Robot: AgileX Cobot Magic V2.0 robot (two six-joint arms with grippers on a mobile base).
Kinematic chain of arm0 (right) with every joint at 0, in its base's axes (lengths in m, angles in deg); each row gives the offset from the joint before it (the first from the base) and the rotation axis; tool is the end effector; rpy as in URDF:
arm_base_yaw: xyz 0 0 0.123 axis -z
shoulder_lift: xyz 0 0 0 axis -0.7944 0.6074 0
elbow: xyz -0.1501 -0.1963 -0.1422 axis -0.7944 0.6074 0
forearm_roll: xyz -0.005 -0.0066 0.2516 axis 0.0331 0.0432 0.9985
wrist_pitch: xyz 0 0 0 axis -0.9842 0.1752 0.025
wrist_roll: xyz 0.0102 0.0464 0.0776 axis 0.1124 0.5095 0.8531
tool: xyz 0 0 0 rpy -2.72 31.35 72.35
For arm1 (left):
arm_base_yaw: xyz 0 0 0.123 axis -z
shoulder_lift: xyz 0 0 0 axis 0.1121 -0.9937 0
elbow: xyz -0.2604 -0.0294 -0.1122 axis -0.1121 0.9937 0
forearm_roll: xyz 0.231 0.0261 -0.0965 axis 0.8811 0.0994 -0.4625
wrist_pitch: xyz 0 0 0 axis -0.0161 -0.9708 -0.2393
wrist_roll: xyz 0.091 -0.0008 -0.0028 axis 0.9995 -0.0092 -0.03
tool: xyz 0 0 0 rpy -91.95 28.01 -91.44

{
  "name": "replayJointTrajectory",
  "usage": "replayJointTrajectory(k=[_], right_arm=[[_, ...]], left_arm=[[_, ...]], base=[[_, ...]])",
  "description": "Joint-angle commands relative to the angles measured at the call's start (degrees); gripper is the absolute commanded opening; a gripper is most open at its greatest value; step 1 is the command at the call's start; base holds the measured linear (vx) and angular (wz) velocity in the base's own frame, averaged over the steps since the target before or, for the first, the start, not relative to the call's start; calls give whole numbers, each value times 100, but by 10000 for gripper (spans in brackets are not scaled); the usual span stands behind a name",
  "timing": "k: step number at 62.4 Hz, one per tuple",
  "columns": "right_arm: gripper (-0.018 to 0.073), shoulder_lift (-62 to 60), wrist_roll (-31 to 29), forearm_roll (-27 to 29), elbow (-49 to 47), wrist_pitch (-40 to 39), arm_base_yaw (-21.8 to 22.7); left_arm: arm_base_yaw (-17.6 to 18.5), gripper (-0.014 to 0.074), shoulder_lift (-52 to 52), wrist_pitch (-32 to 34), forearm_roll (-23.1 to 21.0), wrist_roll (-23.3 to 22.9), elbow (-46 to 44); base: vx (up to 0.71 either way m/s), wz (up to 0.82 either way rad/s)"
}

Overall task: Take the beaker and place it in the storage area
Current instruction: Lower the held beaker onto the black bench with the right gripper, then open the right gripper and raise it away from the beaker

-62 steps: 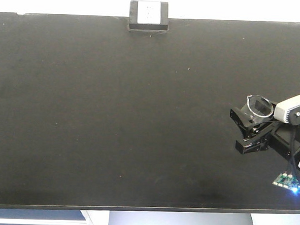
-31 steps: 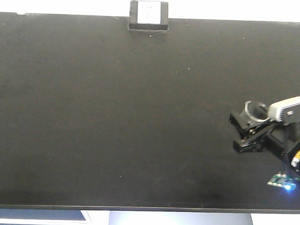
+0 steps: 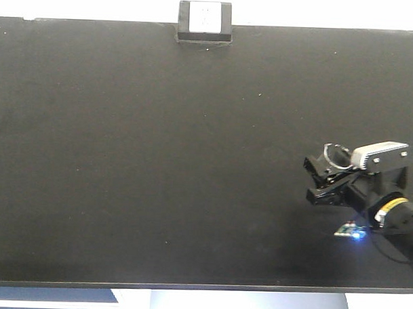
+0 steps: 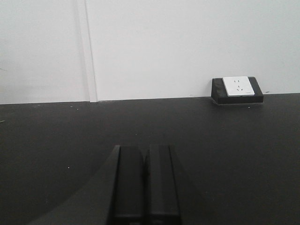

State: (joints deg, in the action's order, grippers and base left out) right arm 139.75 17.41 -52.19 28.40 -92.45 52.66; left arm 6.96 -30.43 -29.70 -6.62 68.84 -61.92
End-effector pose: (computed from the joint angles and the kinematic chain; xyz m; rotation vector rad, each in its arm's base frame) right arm 0.2358 0.0340 0.1182 -0.2809 1.8837 0.3530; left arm 0.0569 0.0003 0.1996 0.0282 1.5539 0.0274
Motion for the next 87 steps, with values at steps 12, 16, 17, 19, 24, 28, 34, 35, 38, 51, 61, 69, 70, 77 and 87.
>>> replayJointTrajectory(k=[12,16,17,19,24,28,34,35,38,51,61,69,70,77,87], right_arm=[[-1,798,-269,-25,-538,-1076,15],[-1,922,-353,-12,-554,-1100,15],[-1,942,-374,3,-554,-1114,15],[-1,983,-432,30,-554,-1146,15],[6,1077,-526,184,-554,-1272,15],[20,1135,-532,322,-554,-1317,15],[68,1150,-538,419,-554,-1317,15],[79,1150,-538,412,-554,-1317,15],[125,1150,-598,399,-554,-1317,15],[407,1150,-859,402,-554,-1317,15],[594,1150,-985,402,-537,-1317,15],[648,1090,-979,553,-537,-1317,15],[649,1078,-979,553,-537,-1317,15],[645,881,-974,428,-536,-1317,15],[636,435,-885,497,-343,-1316,15]], left_arm=[[1,-6,85,495,-6,-48,-119],[1,-6,85,495,-6,-48,-119],[1,-6,85,495,-6,-48,-119],[1,-6,85,495,-6,-48,-119],[1,-6,85,495,-6,-48,-119],[1,-6,85,495,-6,-48,-119],[1,-6,85,495,-6,-48,-119],[1,-6,85,495,-6,-48,-119],[1,-6,85,495,-6,-48,-119],[1,-6,85,495,-6,-48,-119],[1,-6,85,495,-6,-48,-119],[1,-6,85,495,-6,-48,-119],[1,-6,85,495,-6,-48,-119],[1,-6,85,495,-6,-48,-119],[1,-6,85,495,-6,-48,-119]], base=[[0,0],[0,0],[0,0],[0,0],[0,0],[0,0],[0,0],[0,0],[0,0],[0,0],[0,0],[0,0],[0,0],[0,0],[0,0]])
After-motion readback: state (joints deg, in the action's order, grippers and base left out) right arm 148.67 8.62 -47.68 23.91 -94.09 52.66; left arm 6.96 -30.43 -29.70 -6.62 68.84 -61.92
